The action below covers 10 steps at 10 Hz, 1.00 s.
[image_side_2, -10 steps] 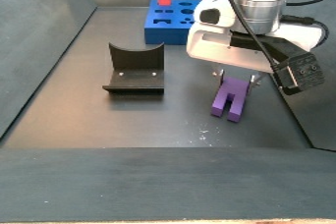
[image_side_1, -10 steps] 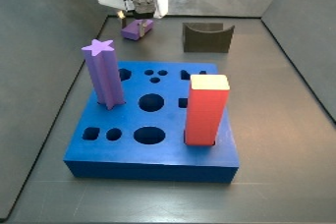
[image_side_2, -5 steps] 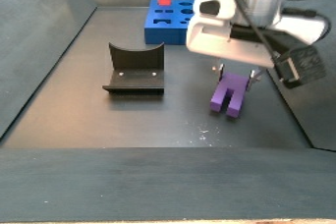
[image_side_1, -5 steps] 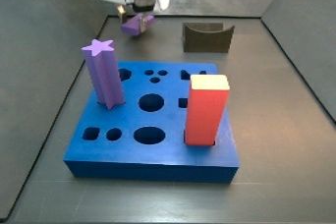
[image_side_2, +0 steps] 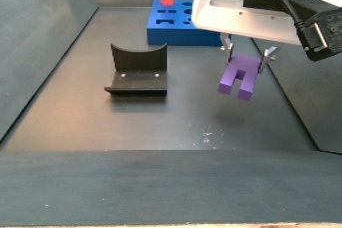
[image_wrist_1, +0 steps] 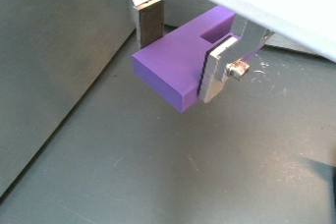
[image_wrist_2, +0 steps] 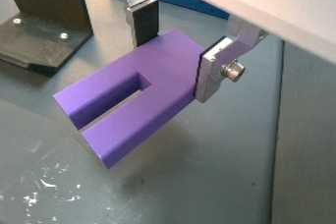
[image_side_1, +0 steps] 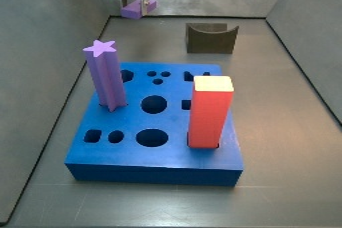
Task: Pick up the double-square object. Move up. Place the double-square object on the fixture. Regrasp the double-square object. Move to above the board. Insert the double-square object.
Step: Place the double-square object on the fixture.
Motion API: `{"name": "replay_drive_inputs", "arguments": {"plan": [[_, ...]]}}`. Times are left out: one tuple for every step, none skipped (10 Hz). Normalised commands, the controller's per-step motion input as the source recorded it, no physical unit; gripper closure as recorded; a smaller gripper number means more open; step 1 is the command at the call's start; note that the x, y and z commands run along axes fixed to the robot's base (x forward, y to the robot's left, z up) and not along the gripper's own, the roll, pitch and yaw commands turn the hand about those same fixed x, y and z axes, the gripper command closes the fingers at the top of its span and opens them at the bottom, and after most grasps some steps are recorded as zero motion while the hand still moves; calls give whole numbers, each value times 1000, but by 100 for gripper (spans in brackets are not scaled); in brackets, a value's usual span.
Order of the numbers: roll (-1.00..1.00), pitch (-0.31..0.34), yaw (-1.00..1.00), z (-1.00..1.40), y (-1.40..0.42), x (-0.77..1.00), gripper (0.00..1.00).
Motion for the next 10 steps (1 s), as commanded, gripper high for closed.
{"name": "replay_drive_inputs", "arguments": {"plan": [[5,2,3,1000,-1,7,100],[10,21,3,1000,2,-5,100],[20,31,1,1000,5,-11,100],[31,38,-3,1000,8,-15,100],[44,46,-7,1000,12,-18,100],[60,60,-11,952,18,-21,100],[68,70,-8,807,18,-17,100],[75,78,-4,664,18,-11,100],[77,93,4,472,18,-4,100],[75,98,9,328,17,-1,100]]}}
